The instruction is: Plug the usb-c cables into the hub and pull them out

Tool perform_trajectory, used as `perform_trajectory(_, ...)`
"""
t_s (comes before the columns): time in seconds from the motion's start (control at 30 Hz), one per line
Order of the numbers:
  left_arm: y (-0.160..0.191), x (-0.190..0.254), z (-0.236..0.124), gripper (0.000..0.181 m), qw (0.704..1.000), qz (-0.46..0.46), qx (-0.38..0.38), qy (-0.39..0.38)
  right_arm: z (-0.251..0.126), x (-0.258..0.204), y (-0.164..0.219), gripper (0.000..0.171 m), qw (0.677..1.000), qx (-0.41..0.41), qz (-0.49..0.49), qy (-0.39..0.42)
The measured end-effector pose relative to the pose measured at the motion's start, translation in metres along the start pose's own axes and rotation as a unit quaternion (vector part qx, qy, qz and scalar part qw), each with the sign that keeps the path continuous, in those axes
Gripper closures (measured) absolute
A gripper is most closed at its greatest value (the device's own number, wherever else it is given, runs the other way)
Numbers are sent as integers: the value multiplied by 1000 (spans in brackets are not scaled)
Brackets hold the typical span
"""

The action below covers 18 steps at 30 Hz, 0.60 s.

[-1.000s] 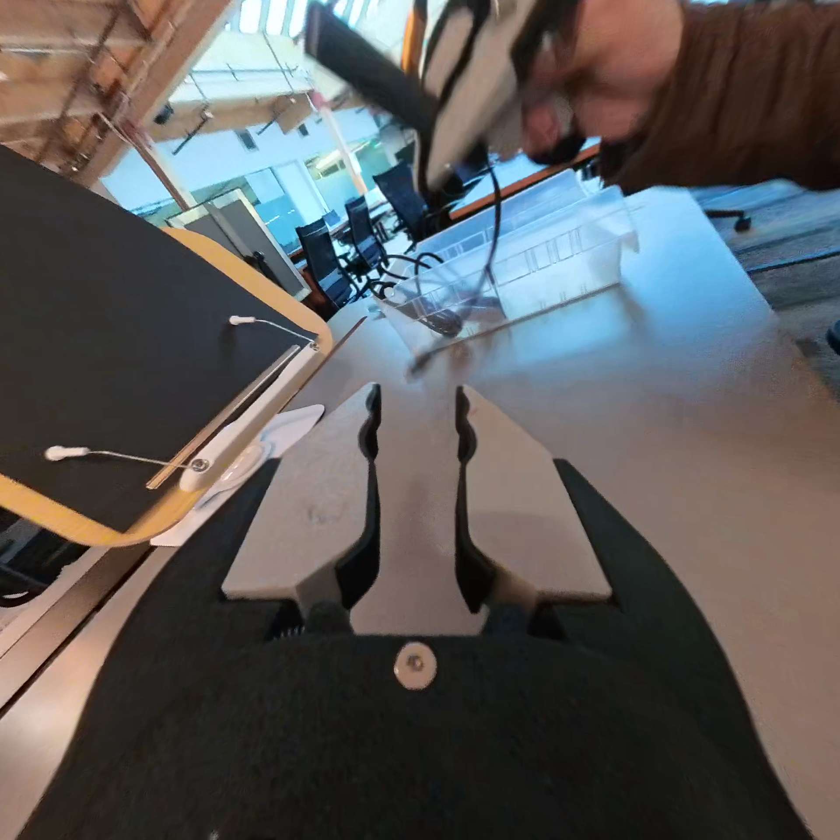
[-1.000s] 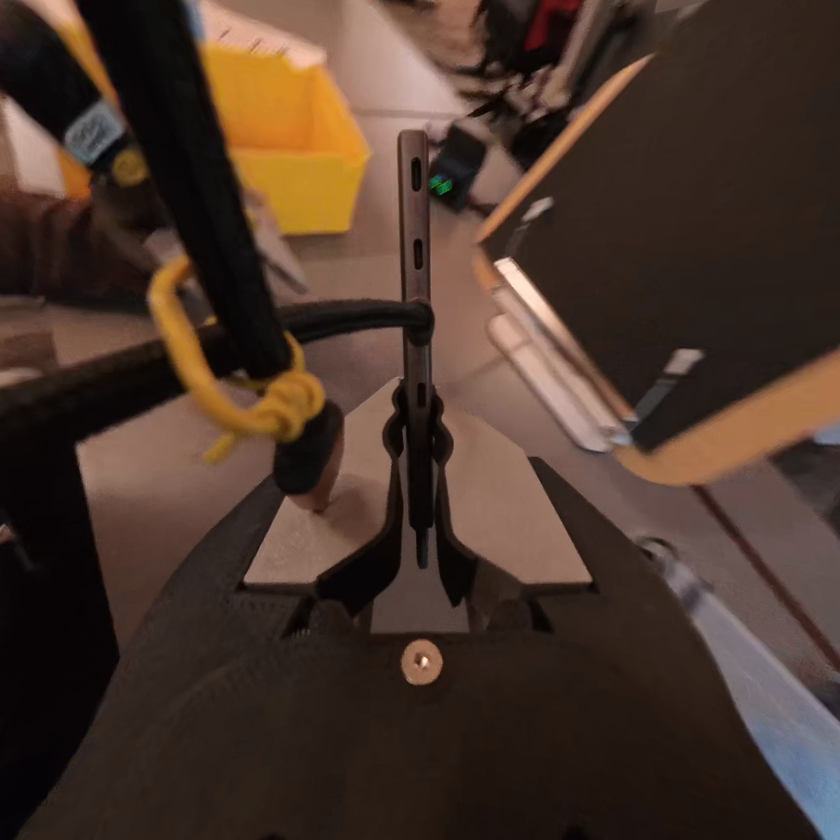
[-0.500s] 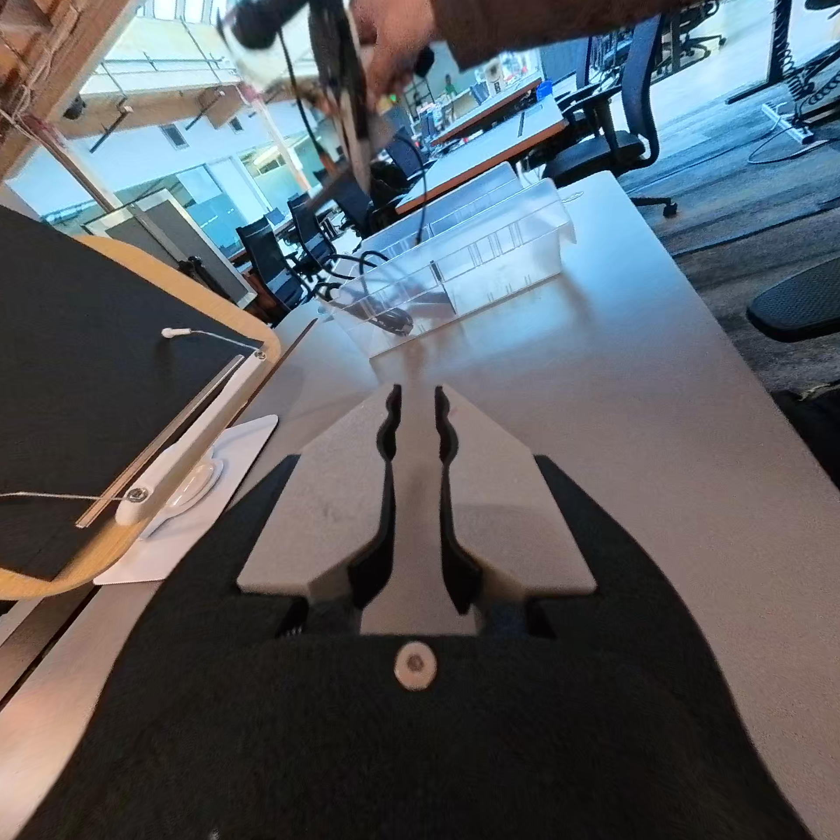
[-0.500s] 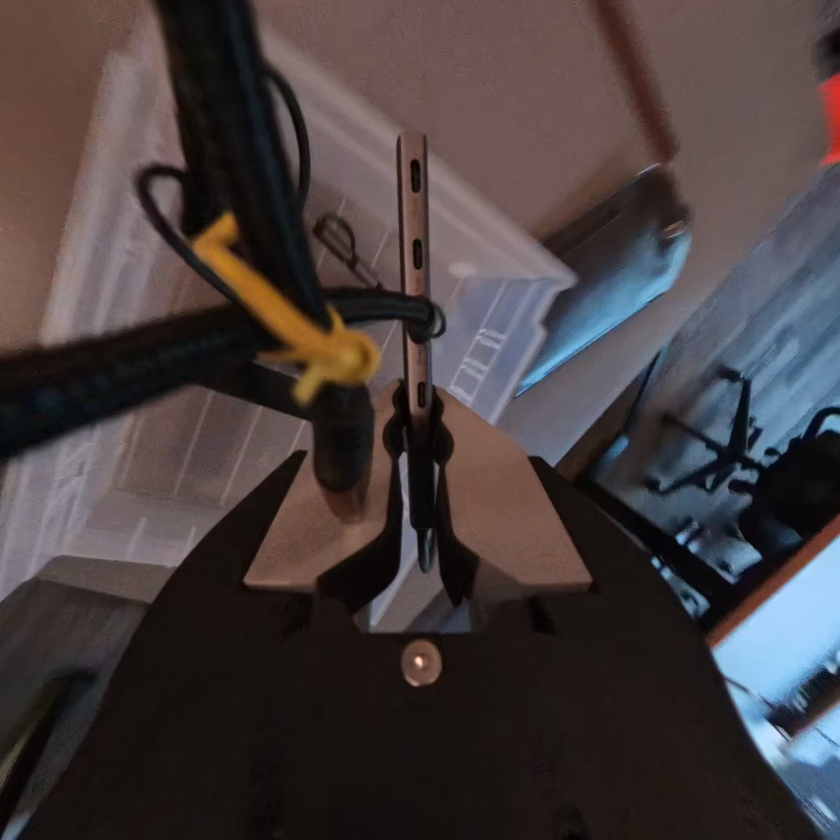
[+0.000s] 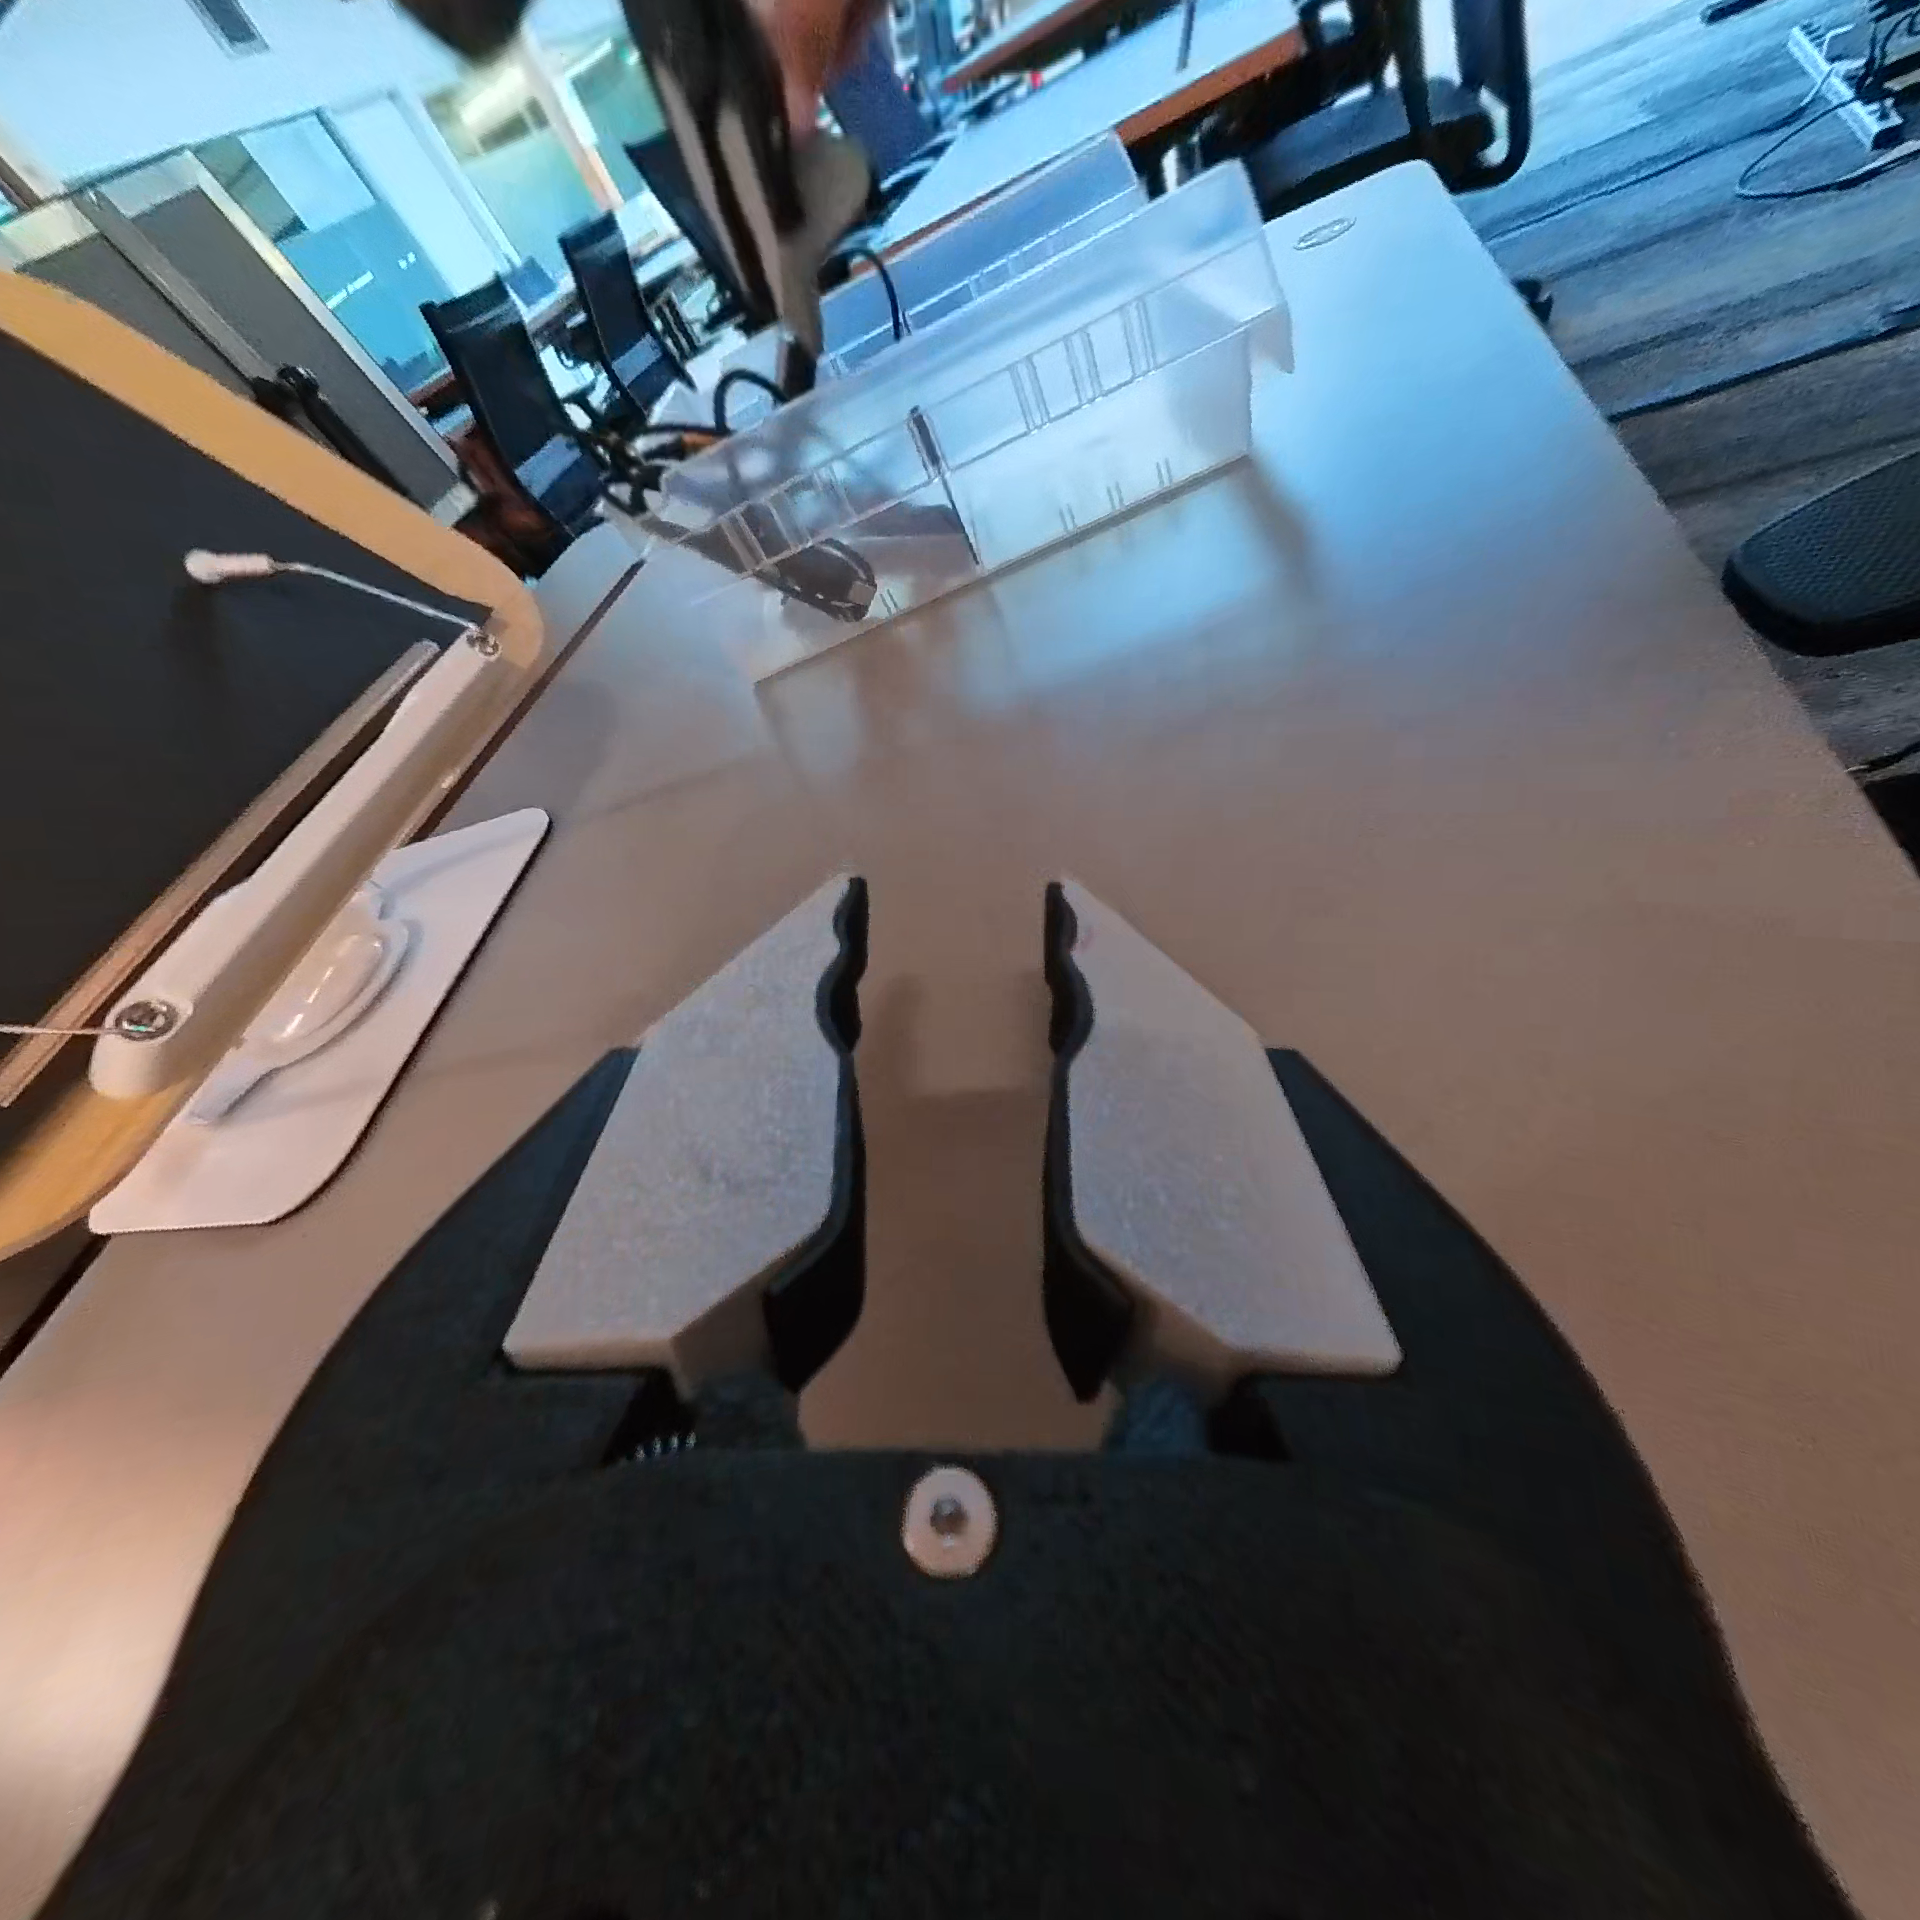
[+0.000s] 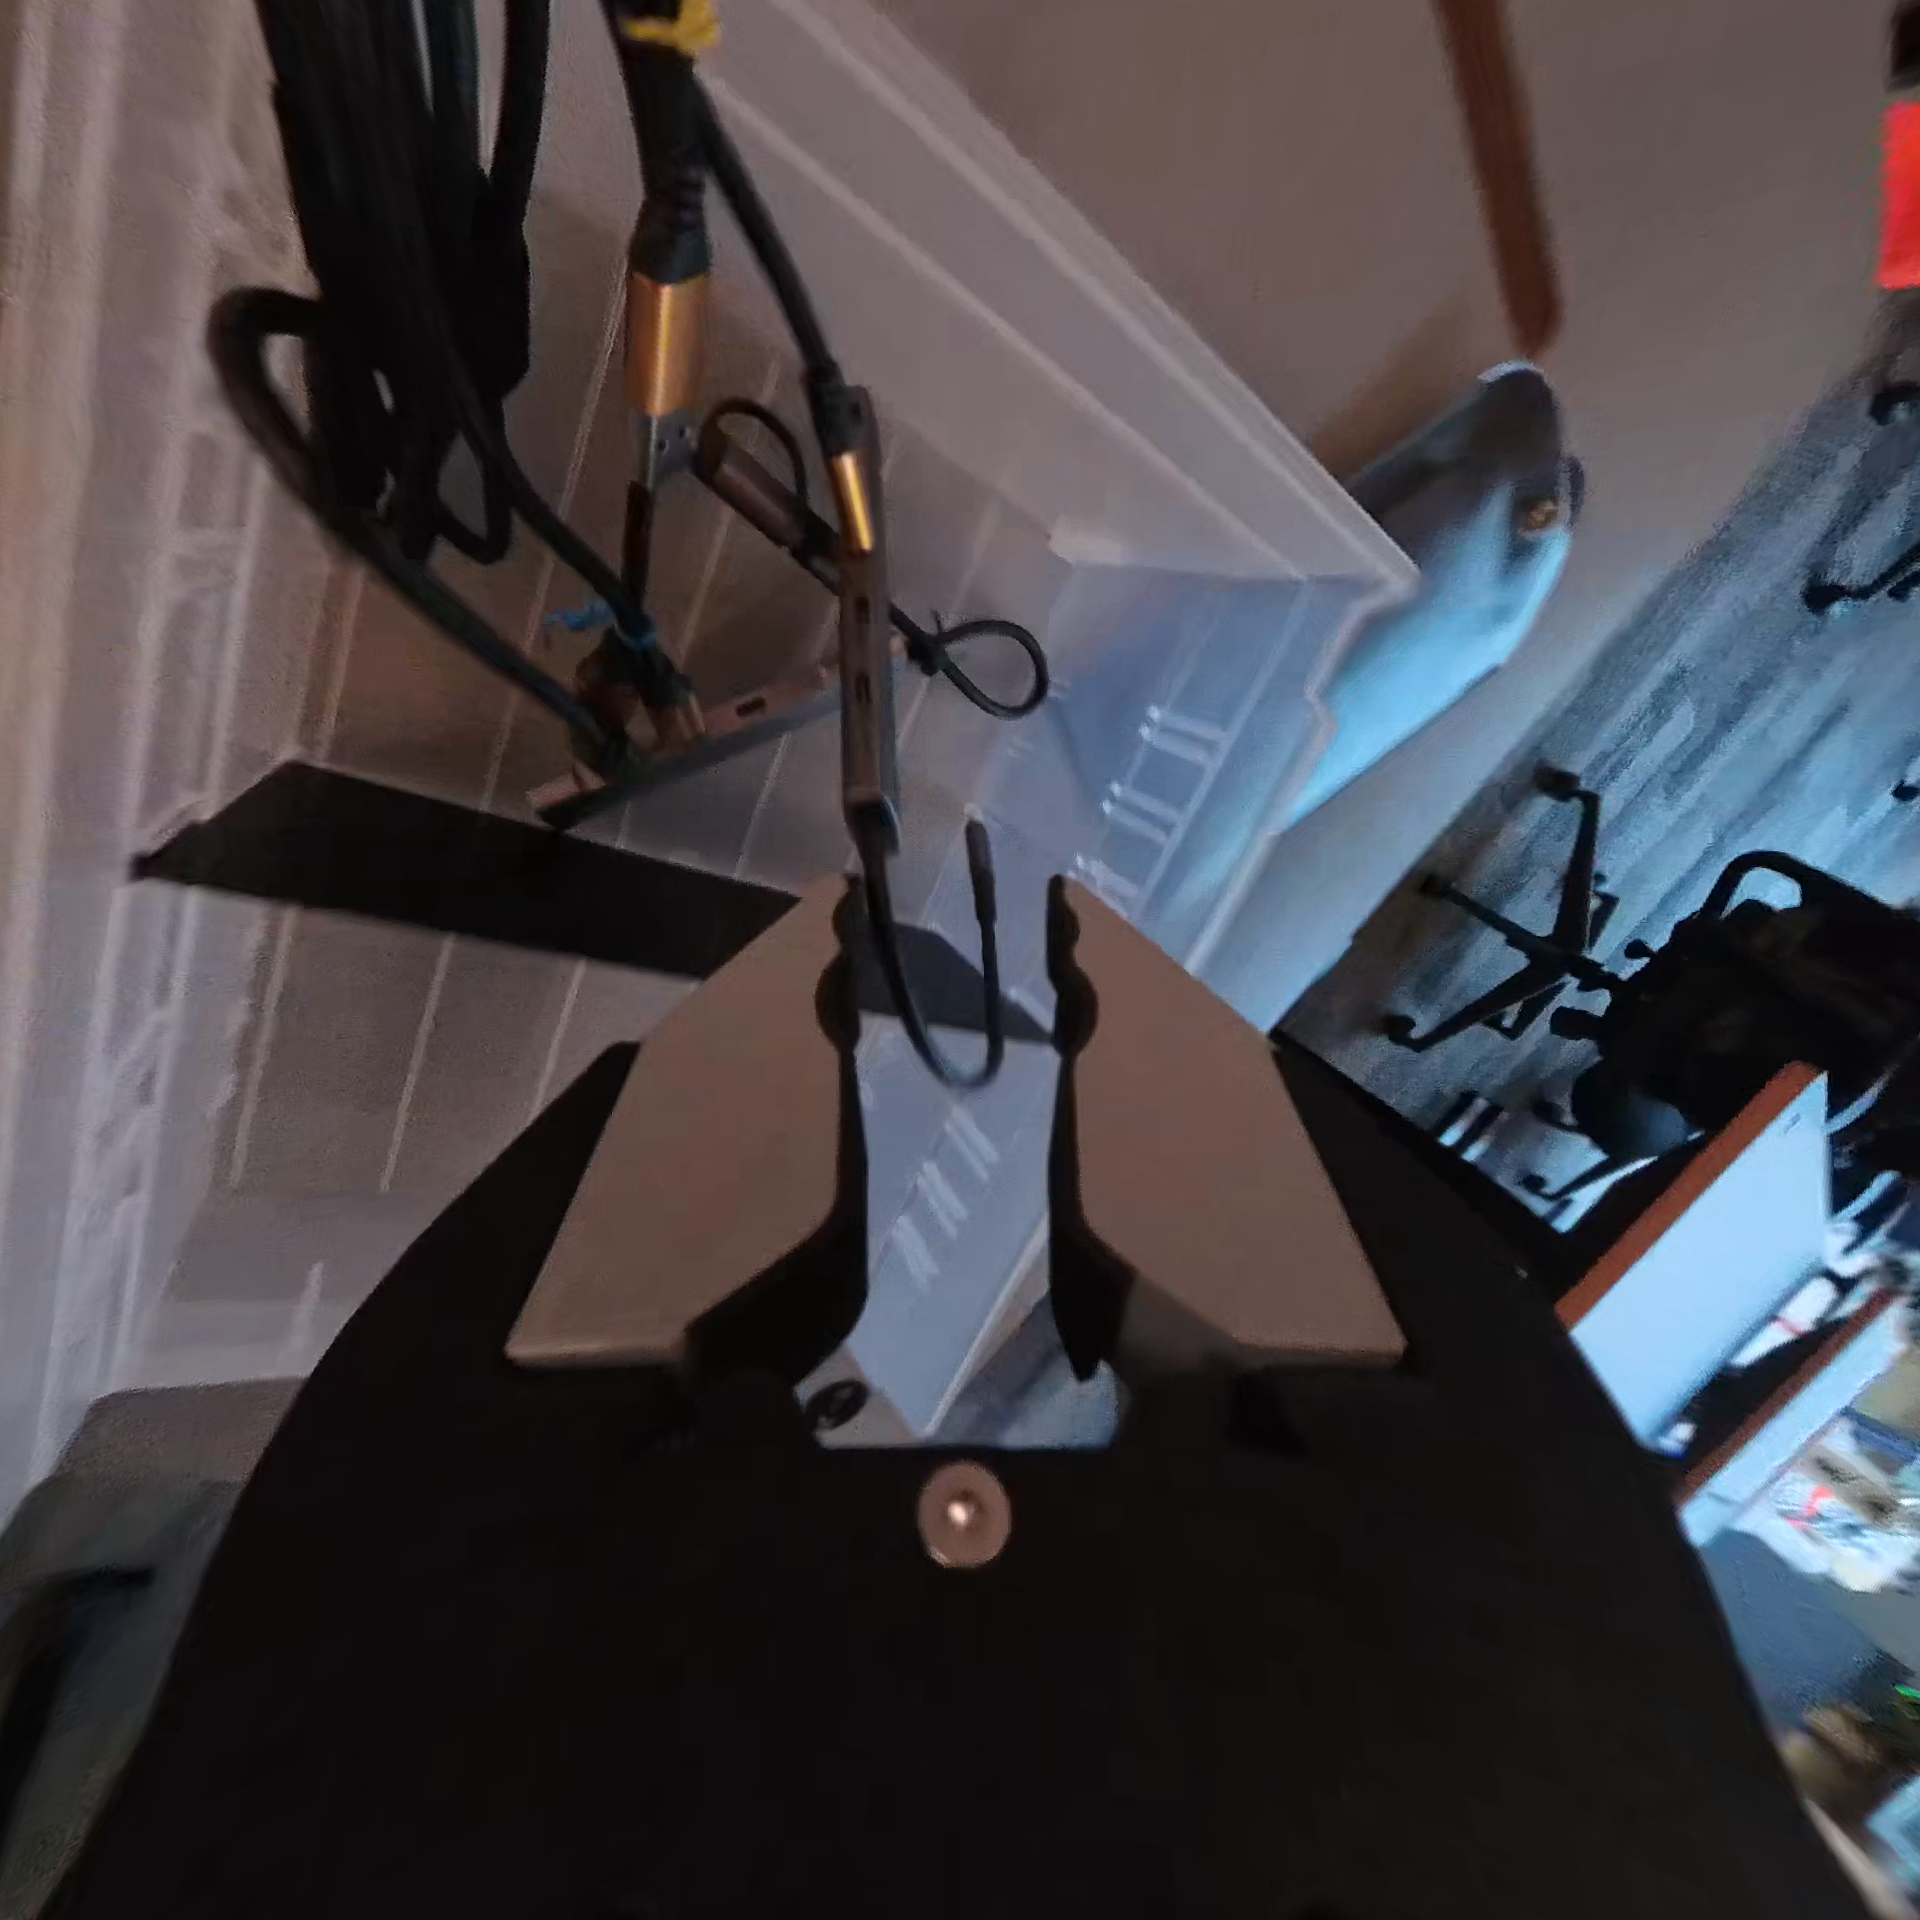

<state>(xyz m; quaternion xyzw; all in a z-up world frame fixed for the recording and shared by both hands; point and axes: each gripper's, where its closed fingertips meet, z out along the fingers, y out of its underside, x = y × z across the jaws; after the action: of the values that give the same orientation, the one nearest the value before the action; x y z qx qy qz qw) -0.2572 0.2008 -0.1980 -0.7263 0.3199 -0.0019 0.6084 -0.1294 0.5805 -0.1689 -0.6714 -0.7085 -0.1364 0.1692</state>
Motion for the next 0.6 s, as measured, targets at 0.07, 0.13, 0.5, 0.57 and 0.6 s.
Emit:
perform_trajectory(0.07,8,-2,0,147,1000,7,-17,-9,-27,4,7,138,998,36,47,8)
perform_trajectory(0.13,16,-8,-1,151,998,38,-38,-41,-46,2,14,137,992,80,93,7)
perform_trajectory(0.5,-44,41,-28,112,976,-144,7,-161,-110,-98,86,96,895,397,204,-21)
perform_trajectory(0.57,-59,58,-49,108,971,-149,0,-186,-109,-122,109,83,882,419,214,-36)
perform_trajectory(0.6,-66,63,-62,106,968,-151,-6,-199,-105,-130,120,82,877,425,221,-35)
